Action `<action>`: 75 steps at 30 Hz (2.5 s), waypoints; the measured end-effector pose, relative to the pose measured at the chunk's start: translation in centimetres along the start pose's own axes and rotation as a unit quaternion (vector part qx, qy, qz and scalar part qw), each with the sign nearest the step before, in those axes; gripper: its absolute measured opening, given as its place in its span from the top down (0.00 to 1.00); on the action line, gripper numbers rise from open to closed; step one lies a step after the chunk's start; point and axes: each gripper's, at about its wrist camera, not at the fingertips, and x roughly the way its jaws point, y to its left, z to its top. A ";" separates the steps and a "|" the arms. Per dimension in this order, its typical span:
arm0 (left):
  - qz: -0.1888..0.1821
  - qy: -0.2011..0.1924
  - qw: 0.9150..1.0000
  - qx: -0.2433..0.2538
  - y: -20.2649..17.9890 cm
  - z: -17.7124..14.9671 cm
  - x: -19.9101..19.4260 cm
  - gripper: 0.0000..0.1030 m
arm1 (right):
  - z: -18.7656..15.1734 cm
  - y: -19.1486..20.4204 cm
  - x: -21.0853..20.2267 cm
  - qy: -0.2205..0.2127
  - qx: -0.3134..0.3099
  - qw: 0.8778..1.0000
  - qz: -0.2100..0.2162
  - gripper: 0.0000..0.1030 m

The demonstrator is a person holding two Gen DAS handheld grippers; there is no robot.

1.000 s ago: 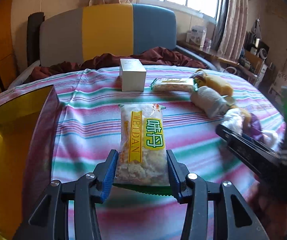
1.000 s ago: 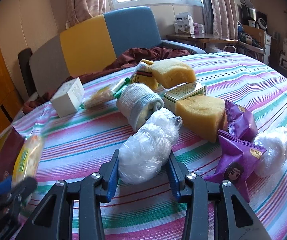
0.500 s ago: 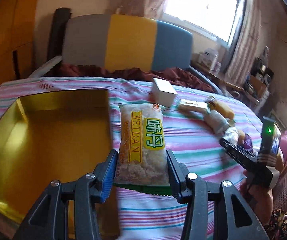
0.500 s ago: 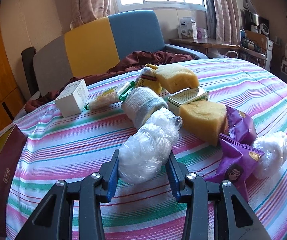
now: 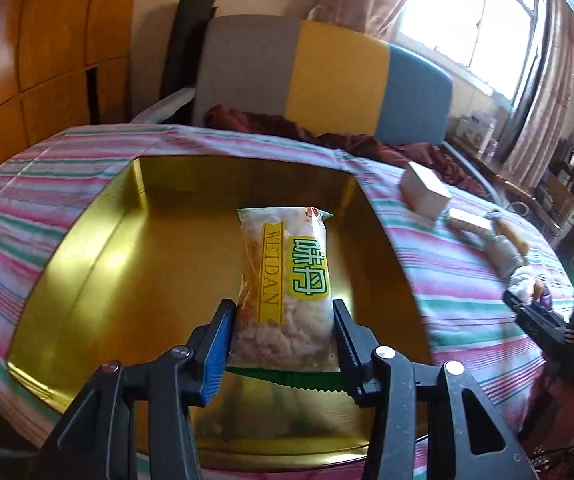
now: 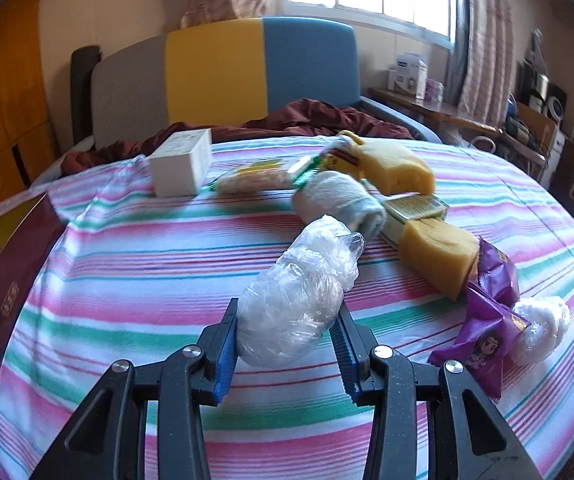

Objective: Organize objects
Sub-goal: 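Carry the WEIDAN bag with the left tool over the gold tray, then release the WEIDAN bag into the tray while the right tool drops the plastic bundle beside it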

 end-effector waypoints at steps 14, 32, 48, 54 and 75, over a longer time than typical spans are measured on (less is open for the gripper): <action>0.045 0.030 0.997 -0.053 6.9 -0.7 1.4 0.54 | -0.1 6.9 -4.5 -0.007 -0.025 0.997 0.067 0.58; 0.103 0.052 0.992 -0.054 10.0 0.0 2.5 0.54 | 1.5 14.8 -11.7 -0.047 -0.059 0.983 0.167 0.58; 0.110 -0.029 0.984 -0.138 12.2 1.4 -1.7 0.53 | 0.2 20.7 -12.4 -0.006 -0.106 0.966 0.236 0.58; 0.120 -0.039 0.979 -0.160 13.2 2.1 -2.3 0.53 | -0.9 24.0 -10.6 0.045 -0.124 0.953 0.272 0.57; 0.124 -0.067 0.967 -0.210 15.2 2.2 -4.4 0.52 | -3.4 32.2 -6.8 0.142 -0.129 0.917 0.351 0.35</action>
